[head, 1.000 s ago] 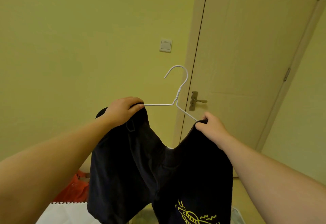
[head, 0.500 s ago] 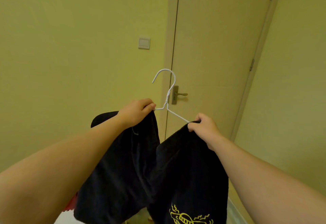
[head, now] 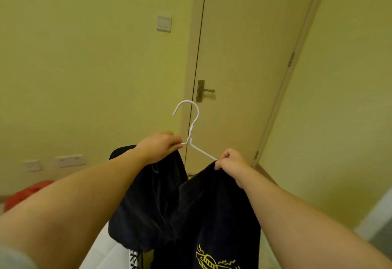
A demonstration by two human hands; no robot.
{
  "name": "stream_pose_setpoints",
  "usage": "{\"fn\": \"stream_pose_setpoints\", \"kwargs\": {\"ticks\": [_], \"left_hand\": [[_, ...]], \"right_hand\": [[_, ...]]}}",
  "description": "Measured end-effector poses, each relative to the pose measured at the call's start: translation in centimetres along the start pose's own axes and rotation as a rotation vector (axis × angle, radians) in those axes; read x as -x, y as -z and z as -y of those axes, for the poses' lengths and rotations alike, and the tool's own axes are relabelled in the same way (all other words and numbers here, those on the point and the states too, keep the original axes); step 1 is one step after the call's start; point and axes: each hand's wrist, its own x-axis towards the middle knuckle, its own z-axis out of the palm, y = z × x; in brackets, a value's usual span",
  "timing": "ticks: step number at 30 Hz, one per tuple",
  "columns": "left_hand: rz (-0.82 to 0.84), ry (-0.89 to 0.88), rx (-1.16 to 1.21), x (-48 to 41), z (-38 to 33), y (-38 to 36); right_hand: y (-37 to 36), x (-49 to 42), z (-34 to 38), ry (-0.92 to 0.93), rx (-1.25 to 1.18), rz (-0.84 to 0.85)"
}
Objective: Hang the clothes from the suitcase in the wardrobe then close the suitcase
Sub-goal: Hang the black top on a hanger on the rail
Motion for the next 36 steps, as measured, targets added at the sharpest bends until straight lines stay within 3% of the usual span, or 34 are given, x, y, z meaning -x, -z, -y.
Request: {"fn": "stream_pose_setpoints", "kwargs": {"ticks": [11, 19, 28, 36], "left_hand": [[0.024, 0.124, -0.146, 13.2, -8.6, -1.8], [-0.022, 0.095, -0.107, 18.6, -16.8, -1.3], [0.021, -0.072, 0.171, 14.5, -28.9, -3.2], [0.291, -0.336, 0.278, 10.8, -43.2, -4.9]], "right_hand": [[1.4, 12.0, -6.3, 0.032, 0.02, 0.202], [6.9, 19.9, -9.7, -0.001, -0.011, 0.278], [18.2, 22.7, -14.9, -0.055, 0.058, 0.012], [31.1, 28.7, -20.9, -0.19, 0.088, -0.228]]}}
